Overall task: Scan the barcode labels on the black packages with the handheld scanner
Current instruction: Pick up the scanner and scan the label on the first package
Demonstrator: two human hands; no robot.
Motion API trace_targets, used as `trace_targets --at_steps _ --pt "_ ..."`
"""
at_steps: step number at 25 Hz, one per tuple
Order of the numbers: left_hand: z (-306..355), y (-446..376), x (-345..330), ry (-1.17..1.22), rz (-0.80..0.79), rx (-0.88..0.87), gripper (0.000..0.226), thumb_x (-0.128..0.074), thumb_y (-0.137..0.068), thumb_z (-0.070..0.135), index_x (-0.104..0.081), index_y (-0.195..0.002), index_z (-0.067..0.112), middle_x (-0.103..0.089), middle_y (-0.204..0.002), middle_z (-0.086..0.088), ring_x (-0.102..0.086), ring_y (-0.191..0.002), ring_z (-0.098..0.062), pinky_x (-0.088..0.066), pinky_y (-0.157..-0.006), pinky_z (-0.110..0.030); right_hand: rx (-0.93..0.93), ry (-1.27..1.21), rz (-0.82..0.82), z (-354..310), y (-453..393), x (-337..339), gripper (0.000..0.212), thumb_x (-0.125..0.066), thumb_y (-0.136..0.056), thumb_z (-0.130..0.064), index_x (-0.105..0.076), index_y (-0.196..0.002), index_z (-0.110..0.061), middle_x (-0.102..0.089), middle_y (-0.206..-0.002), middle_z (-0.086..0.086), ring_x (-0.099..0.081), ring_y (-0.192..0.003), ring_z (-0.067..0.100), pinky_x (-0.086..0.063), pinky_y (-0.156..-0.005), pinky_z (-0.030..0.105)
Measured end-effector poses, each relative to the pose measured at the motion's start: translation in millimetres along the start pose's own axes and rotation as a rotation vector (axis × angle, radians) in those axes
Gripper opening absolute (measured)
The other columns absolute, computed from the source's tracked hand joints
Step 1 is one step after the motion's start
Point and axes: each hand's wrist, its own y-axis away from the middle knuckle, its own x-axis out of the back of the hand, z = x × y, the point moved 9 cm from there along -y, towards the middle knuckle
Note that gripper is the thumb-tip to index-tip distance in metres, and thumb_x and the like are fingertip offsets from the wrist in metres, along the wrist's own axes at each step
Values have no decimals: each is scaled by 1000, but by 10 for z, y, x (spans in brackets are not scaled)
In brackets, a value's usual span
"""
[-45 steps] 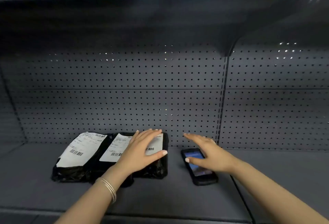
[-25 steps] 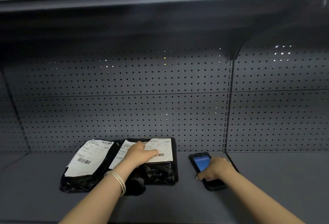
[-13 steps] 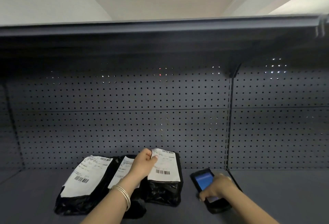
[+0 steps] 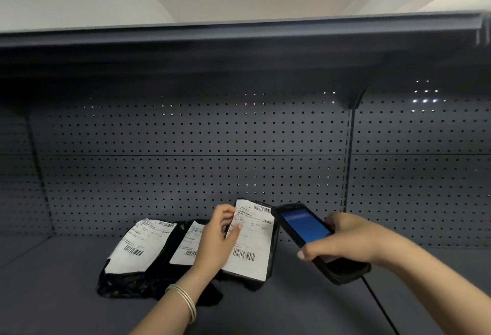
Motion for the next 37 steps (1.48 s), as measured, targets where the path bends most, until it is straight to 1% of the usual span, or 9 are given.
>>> trace_targets --at_steps 4,10,13,18,21,26,31,35,37 --pt "36 98 18 -106 49 -78 30 -60 -89 10 -62 -112 30 -60 -114 16 -52 -108 10 -37 -88 0 38 132 -100 -207 284 -2 52 -81 -51 -62 -65 -78 -21 -67 -66 -8 -62 -64 12 -44 -61 24" --pt "216 88 78 -145 182 -166 31 -60 -89 9 -63 -116 24 -58 -112 18 -48 -109 14 -32 -90 3 60 151 -94 -377 294 -17 44 -83 -61 -53 -57 -66 -18 -58 -49 -7 -59 -47 15 -43 -41 16" --pt "264 49 54 -140 187 -180 32 -63 -87 9 -64 -116 24 -55 -110 25 -47 -107 17 -32 -90 3 81 115 -77 -431 255 -5 44 -84 -65 -47 -54 -60 -16 -55 -38 -7 -57 -38 16 -46 -43 16" --pt "175 83 5 -134 182 -154 31 -64 -86 9 -66 -113 25 -57 -109 24 -54 -106 4 -37 -91 -3 70 158 -69 -380 233 0 50 -83 -65 -51 -47 -55 -18 -46 -30 -9 -49 -31 12 -39 -36 15" --pt "151 87 -7 -120 180 -140 31 -64 -86 6 -66 -113 21 -57 -108 22 -55 -107 -3 -35 -90 1 64 154 -78 -350 251 -1 48 -83 -66 -50 -49 -56 -16 -49 -31 -9 -52 -33 13 -40 -37 13" --pt "127 68 -11 -118 175 -136 31 -64 -86 7 -66 -114 20 -60 -112 11 -54 -108 -1 -34 -90 2 48 121 -131 -340 276 -42 42 -82 -66 -47 -61 -67 -11 -64 -48 2 -67 -46 23 -56 -56 23" --pt "113 42 2 -73 172 -101 32 -65 -85 6 -65 -112 23 -58 -109 16 -53 -104 8 -35 -82 4 41 114 -117 -327 252 -24 42 -82 -68 -48 -57 -67 -14 -59 -44 -4 -59 -39 15 -48 -47 16" --pt "-16 -73 -41 -25 123 39 34 -67 -82 6 -64 -110 26 -60 -108 11 -58 -99 -4 -41 -77 0 17 146 -42 -253 146 -13 57 -80 -56 -63 -59 -82 -17 -60 -71 -3 -59 -62 13 -44 -56 23" --pt "-91 -137 -95 -88 57 78 39 -67 -83 8 -61 -119 23 -58 -117 9 -54 -108 -8 -40 -91 -10 24 104 -31 -226 67 -66 59 -81 -54 -61 -61 -89 -18 -65 -78 -4 -62 -71 12 -45 -64 25"
